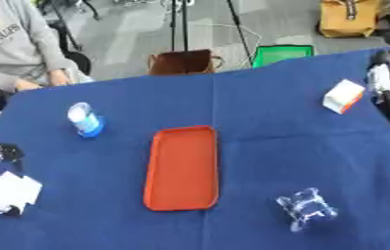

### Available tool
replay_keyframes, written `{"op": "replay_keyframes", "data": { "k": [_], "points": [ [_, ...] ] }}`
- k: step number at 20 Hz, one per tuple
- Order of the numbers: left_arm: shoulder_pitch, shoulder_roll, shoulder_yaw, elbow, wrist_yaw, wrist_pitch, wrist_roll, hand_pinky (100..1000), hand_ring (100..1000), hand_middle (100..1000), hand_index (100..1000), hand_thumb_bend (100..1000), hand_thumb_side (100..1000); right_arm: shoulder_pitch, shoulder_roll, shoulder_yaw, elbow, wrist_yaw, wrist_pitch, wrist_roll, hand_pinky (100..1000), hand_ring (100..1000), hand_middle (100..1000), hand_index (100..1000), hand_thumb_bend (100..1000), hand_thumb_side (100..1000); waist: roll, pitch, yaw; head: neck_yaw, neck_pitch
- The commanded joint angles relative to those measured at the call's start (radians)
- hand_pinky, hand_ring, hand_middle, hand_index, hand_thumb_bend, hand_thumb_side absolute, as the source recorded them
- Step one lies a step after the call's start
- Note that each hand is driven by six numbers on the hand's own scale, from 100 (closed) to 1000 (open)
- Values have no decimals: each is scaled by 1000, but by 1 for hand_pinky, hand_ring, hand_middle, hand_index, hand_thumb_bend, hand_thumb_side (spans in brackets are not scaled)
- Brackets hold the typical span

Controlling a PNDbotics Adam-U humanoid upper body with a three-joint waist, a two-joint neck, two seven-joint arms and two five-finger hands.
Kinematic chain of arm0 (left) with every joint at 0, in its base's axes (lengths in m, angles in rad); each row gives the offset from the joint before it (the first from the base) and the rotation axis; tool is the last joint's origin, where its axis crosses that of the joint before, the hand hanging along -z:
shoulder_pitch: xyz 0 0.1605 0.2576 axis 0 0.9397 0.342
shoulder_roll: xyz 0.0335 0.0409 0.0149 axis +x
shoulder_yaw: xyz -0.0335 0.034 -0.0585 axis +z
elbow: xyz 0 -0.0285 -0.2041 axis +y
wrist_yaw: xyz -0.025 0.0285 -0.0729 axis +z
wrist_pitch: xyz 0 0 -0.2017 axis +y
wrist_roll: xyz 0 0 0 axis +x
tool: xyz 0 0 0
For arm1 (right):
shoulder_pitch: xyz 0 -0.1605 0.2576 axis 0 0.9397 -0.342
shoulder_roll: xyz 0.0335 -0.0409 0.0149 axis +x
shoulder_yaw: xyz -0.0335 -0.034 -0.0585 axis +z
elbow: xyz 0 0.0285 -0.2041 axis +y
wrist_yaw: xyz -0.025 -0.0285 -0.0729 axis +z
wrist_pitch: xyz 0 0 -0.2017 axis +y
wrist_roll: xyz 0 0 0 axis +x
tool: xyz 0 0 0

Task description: Pick up objects on the table and place them in the box.

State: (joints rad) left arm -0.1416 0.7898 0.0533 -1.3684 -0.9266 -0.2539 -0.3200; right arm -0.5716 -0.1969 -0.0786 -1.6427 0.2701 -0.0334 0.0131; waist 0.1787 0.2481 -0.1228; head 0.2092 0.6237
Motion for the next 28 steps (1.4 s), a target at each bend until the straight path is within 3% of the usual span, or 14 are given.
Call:
{"op": "replay_keyframes", "data": {
  "k": [1, 16, 19, 22, 25, 28],
  "points": [
    [-11, 25, 15, -3, -10, 7, 13, 921, 840, 802, 688, 867, 463, -18, -11, 3, -7, -6, -2, 3, 695, 535, 620, 851, 100, 488, -8, -13, 2, 0, -8],
    [-42, -9, -9, 37, -60, 19, 37, 906, 814, 775, 641, 800, 436, -31, -4, 8, -1, -5, -3, 8, 694, 533, 620, 851, 100, 494, -17, -6, -10, -2, -14],
    [-48, -12, -12, 44, -71, 21, 37, 898, 803, 762, 615, 764, 374, -35, -4, 8, 0, -5, -4, 8, 694, 533, 620, 851, 100, 496, -17, -2, -13, -1, -16],
    [-52, -15, -16, 48, -84, 26, 42, 897, 802, 761, 613, 762, 373, -36, -5, 8, 1, -6, -4, 9, 694, 533, 620, 851, 100, 496, -17, 0, -14, 0, -16],
    [-54, -23, -15, 59, -88, 38, 58, 873, 776, 741, 588, 643, 302, -37, -5, 7, 0, -6, -4, 9, 694, 532, 620, 851, 100, 495, -17, 3, -15, 0, -16],
    [-55, -26, -17, 68, -93, 44, 66, 872, 774, 741, 587, 628, 289, -39, -5, 6, 1, -6, -4, 8, 694, 532, 620, 851, 100, 495, -18, 4, -16, 0, -16]
  ]
}}
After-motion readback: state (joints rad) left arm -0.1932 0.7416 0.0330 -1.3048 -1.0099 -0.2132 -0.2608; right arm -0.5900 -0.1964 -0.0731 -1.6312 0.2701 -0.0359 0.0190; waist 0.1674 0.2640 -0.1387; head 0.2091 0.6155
